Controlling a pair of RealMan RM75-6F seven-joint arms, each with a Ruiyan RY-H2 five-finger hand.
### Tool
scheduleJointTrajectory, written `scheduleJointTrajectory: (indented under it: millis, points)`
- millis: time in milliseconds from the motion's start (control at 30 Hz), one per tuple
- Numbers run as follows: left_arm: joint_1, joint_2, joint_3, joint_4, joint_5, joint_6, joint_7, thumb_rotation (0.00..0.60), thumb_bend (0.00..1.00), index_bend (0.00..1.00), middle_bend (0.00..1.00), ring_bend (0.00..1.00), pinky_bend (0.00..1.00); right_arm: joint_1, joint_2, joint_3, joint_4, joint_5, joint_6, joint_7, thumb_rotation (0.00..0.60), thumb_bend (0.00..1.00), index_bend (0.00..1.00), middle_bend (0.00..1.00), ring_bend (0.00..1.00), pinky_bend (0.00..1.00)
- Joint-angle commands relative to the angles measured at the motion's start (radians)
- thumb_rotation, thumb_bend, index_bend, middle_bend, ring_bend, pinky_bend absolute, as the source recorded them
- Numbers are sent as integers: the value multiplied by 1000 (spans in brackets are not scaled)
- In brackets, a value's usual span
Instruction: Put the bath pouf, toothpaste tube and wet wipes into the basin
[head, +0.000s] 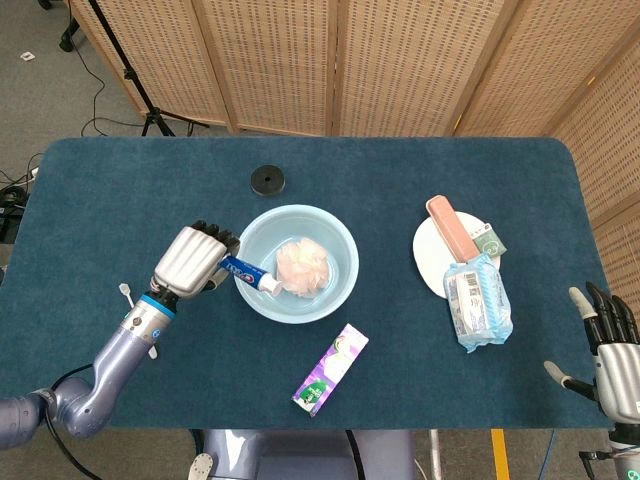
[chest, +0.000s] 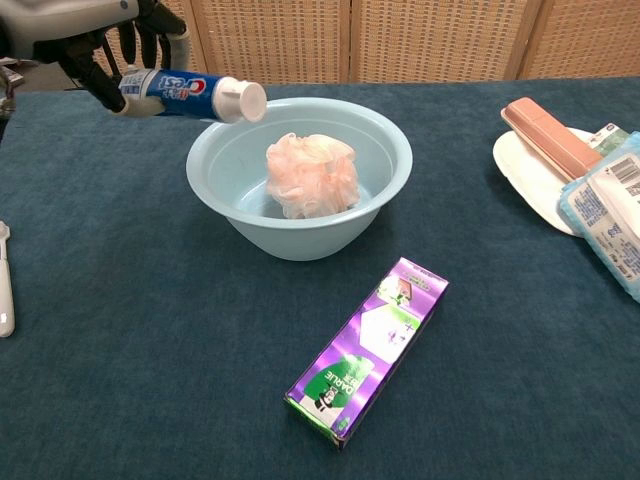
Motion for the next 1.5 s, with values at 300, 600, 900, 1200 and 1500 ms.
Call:
scheduleJointTrajectory:
  millis: [300,600,900,1200,1500]
  points:
    - [-111,-154,-83,10,-192,36,217,600,363,843,526,430,429,-2,13,-3,7,-7,1,62,600,55,0,0,0,0]
    - [-172,-244,-93,51,-326,50,328,600,339,628,213,167,364,-1,25,0,22,-1,-2,123,600,53,0,0,0,0]
    - [-212,-261,-69,62,-424,25,390,600,308,159,0,0,119,-1,28,4,27,8,-5,143,600,53,0,0,0,0]
    - [-206,-267,-60,85,-424,63,364,600,223,57,0,0,83,1,28,2,24,7,-11,136,600,53,0,0,0,0]
    - [-136,-141,-37,3,-421,37,237,600,183,57,0,0,83,4,29,0,22,11,-25,126,600,53,0,0,0,0]
